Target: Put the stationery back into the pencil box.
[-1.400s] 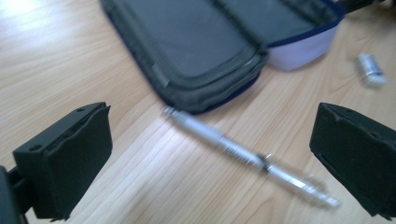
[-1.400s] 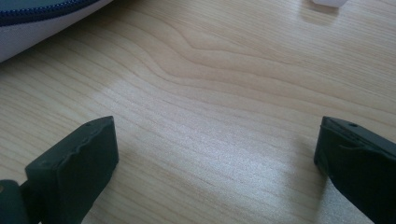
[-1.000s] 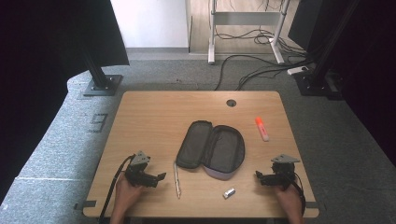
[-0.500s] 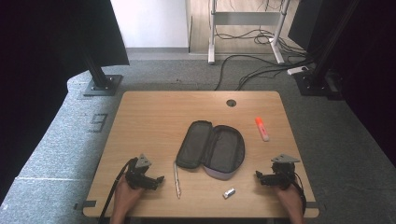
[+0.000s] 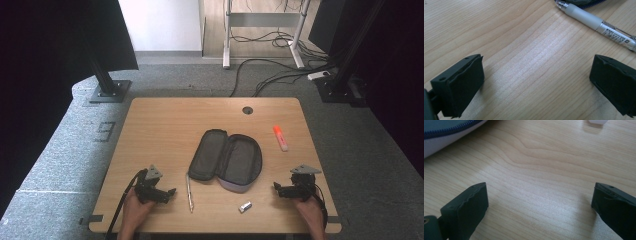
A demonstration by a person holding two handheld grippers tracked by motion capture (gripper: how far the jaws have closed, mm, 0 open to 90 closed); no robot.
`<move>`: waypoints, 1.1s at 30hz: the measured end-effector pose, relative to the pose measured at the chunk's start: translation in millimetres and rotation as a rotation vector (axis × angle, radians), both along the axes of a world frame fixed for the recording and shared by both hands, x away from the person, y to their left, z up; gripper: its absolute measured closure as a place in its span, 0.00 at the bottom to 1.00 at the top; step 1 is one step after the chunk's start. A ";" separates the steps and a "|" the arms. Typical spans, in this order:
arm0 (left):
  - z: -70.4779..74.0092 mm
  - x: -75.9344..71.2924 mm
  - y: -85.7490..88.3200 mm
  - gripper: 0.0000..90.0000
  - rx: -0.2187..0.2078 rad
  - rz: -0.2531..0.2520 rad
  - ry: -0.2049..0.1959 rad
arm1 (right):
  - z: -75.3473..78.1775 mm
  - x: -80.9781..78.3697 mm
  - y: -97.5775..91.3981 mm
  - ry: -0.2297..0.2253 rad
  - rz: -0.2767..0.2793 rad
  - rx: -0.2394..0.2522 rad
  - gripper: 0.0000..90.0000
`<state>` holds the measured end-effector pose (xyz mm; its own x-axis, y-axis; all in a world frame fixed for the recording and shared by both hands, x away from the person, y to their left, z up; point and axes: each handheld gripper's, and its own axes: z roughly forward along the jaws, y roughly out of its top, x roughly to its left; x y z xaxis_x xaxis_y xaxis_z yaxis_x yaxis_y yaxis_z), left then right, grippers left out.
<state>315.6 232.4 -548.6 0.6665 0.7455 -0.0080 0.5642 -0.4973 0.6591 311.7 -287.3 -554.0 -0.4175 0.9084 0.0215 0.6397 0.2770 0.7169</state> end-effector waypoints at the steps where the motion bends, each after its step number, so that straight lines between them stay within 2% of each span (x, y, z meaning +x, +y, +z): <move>1: 0.0 0.1 0.1 0.00 -0.001 -0.001 0.001 | 2.6 0.2 0.1 -0.008 0.003 0.001 0.01; 13: 0.1 -0.3 -0.9 0.00 0.000 0.005 0.002 | 14.0 7.7 -2.5 -0.018 0.027 0.016 0.02; 22: 0.2 -0.3 -2.3 0.00 0.001 0.001 0.002 | 22.2 17.0 -7.8 -0.035 0.012 0.018 0.14; 29: 0.2 -0.3 -2.3 0.00 0.001 0.001 0.002 | 25.9 28.4 -10.8 -0.042 0.004 0.000 0.17; 33: 0.2 -0.3 -2.4 0.00 0.001 0.001 0.002 | 26.8 35.9 -12.9 -0.041 0.003 -0.003 0.22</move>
